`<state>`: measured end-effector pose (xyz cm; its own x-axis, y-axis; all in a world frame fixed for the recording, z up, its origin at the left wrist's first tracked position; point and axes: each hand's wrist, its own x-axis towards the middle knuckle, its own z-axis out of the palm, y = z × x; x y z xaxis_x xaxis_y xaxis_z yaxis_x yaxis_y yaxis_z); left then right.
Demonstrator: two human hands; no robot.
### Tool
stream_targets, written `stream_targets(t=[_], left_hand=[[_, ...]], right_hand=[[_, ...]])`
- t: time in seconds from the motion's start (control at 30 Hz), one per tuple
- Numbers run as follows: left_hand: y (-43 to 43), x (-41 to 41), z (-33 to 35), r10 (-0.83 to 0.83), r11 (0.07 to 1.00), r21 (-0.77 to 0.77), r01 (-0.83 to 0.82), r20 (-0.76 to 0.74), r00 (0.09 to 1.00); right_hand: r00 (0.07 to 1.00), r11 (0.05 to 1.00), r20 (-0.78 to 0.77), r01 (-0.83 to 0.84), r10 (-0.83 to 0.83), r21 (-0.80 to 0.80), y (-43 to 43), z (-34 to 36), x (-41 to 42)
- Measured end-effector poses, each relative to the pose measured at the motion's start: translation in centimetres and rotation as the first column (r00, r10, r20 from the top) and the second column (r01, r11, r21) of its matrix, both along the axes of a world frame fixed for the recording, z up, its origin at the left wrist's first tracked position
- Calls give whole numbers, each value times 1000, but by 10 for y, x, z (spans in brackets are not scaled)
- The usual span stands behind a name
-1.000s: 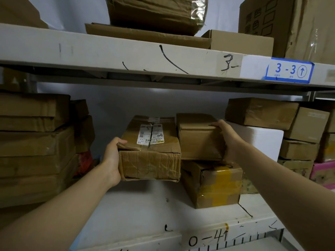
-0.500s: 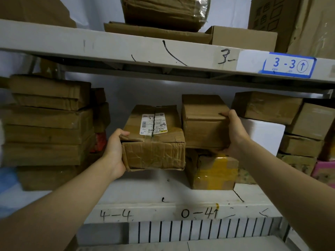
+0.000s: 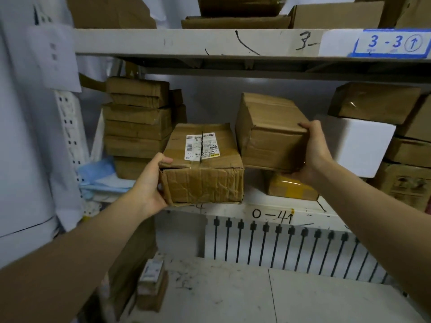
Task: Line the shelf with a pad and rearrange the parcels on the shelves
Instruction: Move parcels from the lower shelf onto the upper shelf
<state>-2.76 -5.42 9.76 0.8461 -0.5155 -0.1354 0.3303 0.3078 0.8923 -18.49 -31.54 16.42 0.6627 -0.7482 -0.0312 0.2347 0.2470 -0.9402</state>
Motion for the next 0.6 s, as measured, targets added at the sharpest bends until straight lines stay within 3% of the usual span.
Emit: stream_targets(t=[0.27,0.6], left_hand=[[93,-28,-35,50,999,-15,-50,15,999],[211,-66,-98,103,994,47,-102,-13,995]], right_hand=[[988,989,44,-148,147,27,47,-32,-9],[911,906,15,-408,412,-115,118,-66,1]])
